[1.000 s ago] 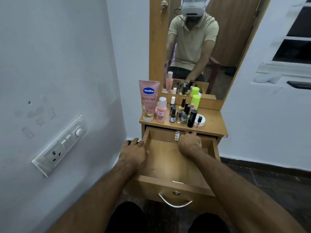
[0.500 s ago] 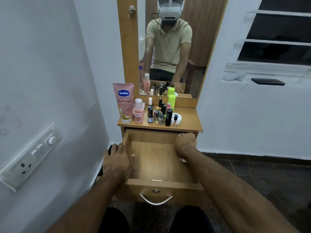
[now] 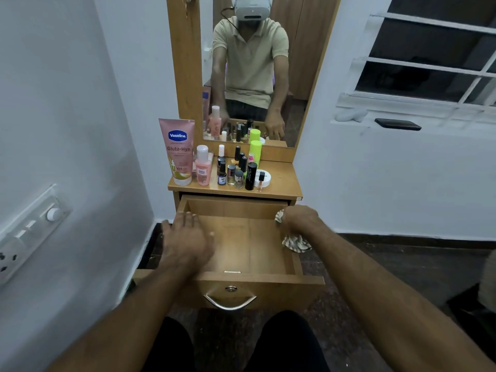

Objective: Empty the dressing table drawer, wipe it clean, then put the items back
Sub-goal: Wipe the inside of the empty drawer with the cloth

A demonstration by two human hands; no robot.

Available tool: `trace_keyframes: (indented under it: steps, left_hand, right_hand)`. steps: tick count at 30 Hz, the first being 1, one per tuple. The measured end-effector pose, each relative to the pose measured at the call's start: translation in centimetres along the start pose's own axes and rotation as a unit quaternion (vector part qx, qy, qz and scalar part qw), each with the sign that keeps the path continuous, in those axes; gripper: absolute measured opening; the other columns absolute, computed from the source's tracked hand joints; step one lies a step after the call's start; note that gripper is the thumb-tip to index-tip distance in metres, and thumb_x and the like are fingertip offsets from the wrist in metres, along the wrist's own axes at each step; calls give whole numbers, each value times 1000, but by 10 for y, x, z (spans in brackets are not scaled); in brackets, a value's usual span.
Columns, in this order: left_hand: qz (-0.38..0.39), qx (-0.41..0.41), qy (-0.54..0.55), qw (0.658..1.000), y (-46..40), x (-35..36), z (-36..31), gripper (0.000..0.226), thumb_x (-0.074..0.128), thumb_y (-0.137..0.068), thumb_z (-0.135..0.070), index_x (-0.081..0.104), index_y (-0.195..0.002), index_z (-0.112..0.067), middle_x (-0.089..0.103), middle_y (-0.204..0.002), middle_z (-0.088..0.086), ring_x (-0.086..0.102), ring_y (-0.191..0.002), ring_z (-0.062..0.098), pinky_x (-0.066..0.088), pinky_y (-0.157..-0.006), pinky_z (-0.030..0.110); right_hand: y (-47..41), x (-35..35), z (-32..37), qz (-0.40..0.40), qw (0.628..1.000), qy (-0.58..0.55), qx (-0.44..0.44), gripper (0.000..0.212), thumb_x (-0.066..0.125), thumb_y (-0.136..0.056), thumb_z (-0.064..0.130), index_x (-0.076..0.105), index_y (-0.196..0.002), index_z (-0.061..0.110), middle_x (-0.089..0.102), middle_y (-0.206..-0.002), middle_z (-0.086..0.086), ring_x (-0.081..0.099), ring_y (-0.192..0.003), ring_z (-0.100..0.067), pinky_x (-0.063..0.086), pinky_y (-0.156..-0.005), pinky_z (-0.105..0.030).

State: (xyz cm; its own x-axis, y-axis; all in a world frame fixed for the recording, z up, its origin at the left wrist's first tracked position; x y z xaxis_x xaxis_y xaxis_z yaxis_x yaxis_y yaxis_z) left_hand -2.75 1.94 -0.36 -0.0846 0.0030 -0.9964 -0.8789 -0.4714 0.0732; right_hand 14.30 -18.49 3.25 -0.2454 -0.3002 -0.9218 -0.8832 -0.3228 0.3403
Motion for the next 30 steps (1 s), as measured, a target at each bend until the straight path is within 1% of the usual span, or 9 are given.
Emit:
trace_keyframes:
  steps: [4,9,14,16,18,20,24,27,30]
  left_hand:
    - [4,44,68,997,6,-11,-62,73,23,-100,-56,24,-157,-11,24,-165,10,15,-153,26,10,-122,54]
    - [24,39,88,995,8,4,-90,68,25,-99,-56,36,-151,-13,37,-159,6,22,-150,25,16,-117,55]
    - [32,40,98,994,7,11,-90,65,28,-99,-55,37,-150,-15,38,-158,5,24,-149,25,18,-116,56]
    - [32,43,98,994,7,11,-90,66,28,-100,-55,35,-152,-15,37,-159,5,23,-149,25,18,-117,56]
    - [20,41,107,993,9,10,-88,64,29,-100,-54,36,-152,-16,37,-158,5,24,-149,25,18,-117,56]
    - [14,38,112,993,8,8,-86,63,30,-100,-53,37,-151,-17,39,-158,4,24,-148,25,18,-118,56]
    - [12,39,103,994,6,7,-88,60,31,-100,-52,39,-149,-18,41,-155,4,27,-147,25,19,-117,56]
    - [12,39,101,994,6,10,-89,59,31,-100,-52,42,-146,-18,44,-153,4,30,-144,25,21,-114,55]
    - [11,43,106,993,6,12,-89,57,31,-100,-51,43,-145,-18,45,-151,4,31,-143,25,22,-113,55]
  right_hand:
    - [7,5,-6,-22,999,-38,-26,13,59,-92,19,64,-99,9,64,-95,-5,62,-87,-23,53,-77,-33]
    - [21,24,-15,-51,998,-12,-44,14,59,-89,9,51,-79,13,48,-72,1,51,-67,-16,44,-62,-31]
    - [14,23,-12,-97,994,-39,-30,14,58,-91,15,50,-80,17,60,-85,0,54,-70,-17,44,-66,-34]
    - [5,17,-9,-107,992,-56,-35,7,55,-94,17,59,-100,18,67,-110,-3,61,-85,-22,44,-70,-35]
    - [-7,15,-5,-106,992,-48,-54,44,52,-96,16,50,-140,17,59,-135,-4,62,-109,-28,47,-78,-39]
    - [-10,11,-4,-107,992,-38,-59,54,50,-97,15,41,-150,18,55,-141,-4,59,-117,-30,49,-83,-42]
    - [-3,16,-10,-109,991,-60,-58,44,54,-94,16,51,-138,19,66,-116,-5,63,-100,-25,51,-75,-37]
    - [7,27,-15,-110,990,-64,-62,31,57,-91,13,59,-122,20,60,-94,0,56,-82,-23,44,-67,-34]
    - [4,24,-15,-112,988,-89,-52,20,59,-95,18,62,-115,15,60,-107,-4,53,-82,-22,44,-71,-35]
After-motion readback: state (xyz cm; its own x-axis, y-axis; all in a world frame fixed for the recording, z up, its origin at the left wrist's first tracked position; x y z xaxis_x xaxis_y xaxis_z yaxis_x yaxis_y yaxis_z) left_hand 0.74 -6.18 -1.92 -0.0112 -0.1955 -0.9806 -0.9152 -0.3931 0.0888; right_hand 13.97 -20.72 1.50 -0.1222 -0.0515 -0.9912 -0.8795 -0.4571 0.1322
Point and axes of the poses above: each hand's wrist, its own y-axis away from the middle knuckle, its own x-axis out of the palm, z = x × y, the point moved 4 cm from there along -y, towards the middle knuckle
